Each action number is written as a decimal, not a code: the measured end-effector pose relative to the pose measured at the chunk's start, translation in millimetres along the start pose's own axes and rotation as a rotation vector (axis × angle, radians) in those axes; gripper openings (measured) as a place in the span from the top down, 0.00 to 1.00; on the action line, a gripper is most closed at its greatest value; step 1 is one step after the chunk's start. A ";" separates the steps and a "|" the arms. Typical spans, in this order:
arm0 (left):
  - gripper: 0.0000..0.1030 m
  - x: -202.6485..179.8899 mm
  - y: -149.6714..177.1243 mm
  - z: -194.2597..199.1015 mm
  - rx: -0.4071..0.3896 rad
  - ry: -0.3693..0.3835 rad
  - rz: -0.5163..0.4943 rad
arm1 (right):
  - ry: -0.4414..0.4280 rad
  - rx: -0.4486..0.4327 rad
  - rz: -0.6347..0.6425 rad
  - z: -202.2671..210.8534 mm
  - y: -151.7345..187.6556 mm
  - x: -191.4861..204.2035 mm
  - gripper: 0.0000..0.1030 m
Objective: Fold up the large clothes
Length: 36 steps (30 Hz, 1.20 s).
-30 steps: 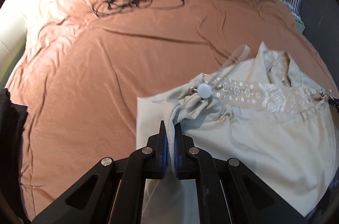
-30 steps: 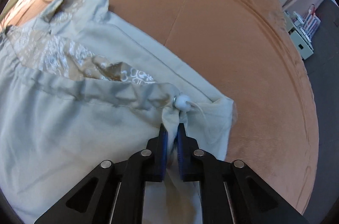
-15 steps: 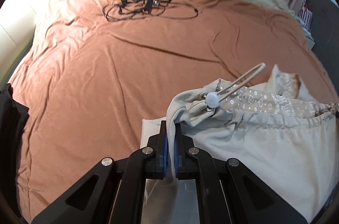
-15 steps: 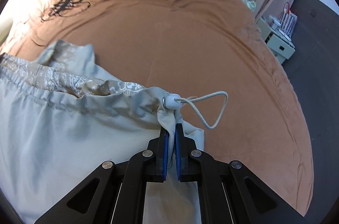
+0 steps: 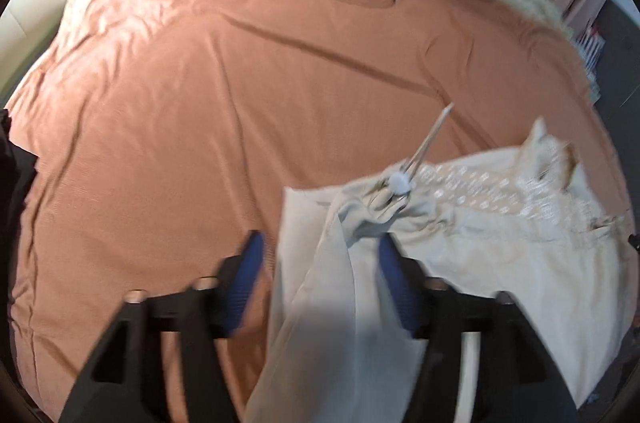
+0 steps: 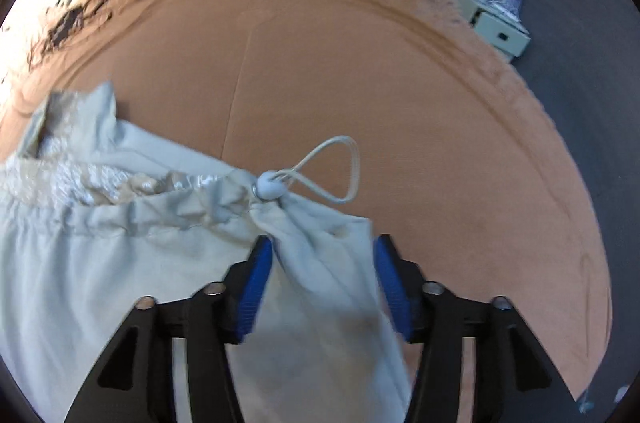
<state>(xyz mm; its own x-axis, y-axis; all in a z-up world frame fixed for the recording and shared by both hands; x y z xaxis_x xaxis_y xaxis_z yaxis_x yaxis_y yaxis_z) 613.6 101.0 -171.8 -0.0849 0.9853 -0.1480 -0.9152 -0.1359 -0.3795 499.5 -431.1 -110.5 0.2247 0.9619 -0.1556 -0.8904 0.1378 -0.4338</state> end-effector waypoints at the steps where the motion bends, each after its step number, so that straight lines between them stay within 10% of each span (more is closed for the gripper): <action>1: 0.38 3.8 3.9 12.5 -0.018 0.015 0.003 | -0.020 -0.016 -0.010 9.4 2.0 -1.0 0.45; 12: 0.38 31.0 65.3 59.6 -0.024 0.100 0.005 | -0.201 -0.070 0.063 87.1 61.4 54.8 0.45; 36: 0.38 64.6 199.6 57.8 -0.008 0.213 0.079 | -0.387 0.006 0.182 112.4 210.2 216.5 0.58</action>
<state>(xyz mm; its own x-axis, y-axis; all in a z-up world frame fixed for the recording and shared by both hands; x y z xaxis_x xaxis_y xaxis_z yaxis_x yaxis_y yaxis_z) 402.6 143.4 -204.3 -0.0700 0.9278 -0.3663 -0.9059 -0.2129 -0.3660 316.5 -167.3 -135.6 -0.1005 0.9882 0.1159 -0.9044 -0.0422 -0.4247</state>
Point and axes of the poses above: each gripper's, at about its wrist camera, not at the fingertips, and z roughly against the way its jaws point, x to its left, y to its underside, the point moved 3 cm from there along -z, roughly the way its jaws point, and after that the axes turned 6 degrees about x, right-handed, at the moved point
